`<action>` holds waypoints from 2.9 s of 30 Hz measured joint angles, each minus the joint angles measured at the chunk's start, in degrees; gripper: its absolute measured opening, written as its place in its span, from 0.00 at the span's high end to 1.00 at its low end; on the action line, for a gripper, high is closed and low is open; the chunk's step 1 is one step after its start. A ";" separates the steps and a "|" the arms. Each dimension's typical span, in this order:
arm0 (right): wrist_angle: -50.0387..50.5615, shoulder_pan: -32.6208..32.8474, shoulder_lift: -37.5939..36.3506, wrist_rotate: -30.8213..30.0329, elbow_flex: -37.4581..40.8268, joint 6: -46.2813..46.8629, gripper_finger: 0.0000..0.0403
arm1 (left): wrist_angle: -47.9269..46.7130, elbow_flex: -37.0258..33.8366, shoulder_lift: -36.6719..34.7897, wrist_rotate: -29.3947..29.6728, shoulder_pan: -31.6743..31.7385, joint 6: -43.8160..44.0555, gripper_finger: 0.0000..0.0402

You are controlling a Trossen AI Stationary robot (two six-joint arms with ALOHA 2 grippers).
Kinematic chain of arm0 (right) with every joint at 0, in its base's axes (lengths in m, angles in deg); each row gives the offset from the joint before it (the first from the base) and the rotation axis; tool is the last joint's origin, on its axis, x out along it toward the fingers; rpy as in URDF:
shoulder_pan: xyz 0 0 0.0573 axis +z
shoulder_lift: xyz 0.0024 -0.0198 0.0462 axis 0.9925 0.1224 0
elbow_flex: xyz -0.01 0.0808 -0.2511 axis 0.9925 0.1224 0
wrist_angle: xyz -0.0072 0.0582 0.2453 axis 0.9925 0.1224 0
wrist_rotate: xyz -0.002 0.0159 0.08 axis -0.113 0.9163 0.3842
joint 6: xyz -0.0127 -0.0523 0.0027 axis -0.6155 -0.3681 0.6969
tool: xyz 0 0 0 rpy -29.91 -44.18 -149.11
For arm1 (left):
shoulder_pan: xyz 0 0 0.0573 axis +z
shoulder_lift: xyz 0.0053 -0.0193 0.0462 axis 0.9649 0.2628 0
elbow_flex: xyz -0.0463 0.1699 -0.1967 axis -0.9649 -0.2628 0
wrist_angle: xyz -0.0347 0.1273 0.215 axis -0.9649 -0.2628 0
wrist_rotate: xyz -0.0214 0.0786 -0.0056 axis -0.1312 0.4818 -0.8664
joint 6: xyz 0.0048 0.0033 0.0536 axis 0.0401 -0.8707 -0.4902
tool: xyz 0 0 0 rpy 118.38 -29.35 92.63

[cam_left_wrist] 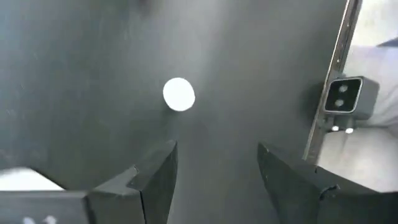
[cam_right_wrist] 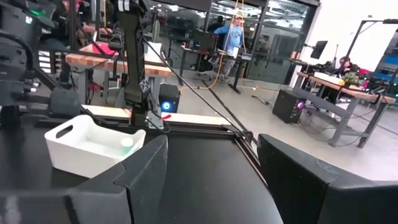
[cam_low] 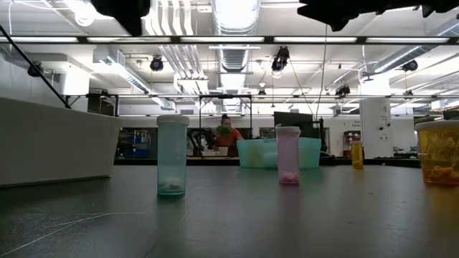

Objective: Pick and place medicine bottles into bin by pill shape (circle, oval)
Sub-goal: Put the blue tablet bottle into the gray bin

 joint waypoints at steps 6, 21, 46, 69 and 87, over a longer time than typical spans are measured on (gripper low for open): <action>0.19 0.00 1.23 -0.04 0.04 -1.86 0.40 | 3.45 -0.02 0.13 -1.18 -3.86 14.14 0.49; 0.11 -0.02 1.39 -0.06 -0.02 -1.81 0.40 | 0.63 -0.17 6.04 10.70 -6.17 6.30 0.49; 0.10 -0.04 1.43 -0.11 -0.04 -2.97 0.40 | 18.38 -10.65 7.75 11.77 -0.26 -5.73 0.49; 0.39 -0.07 1.43 -0.15 -0.04 -3.18 0.40 | 17.96 -11.34 6.19 10.24 0.01 -5.82 0.77; 0.51 -0.07 1.43 -0.17 -0.02 -3.41 0.40 | -6.58 -13.06 -17.72 13.29 -2.43 5.58 0.76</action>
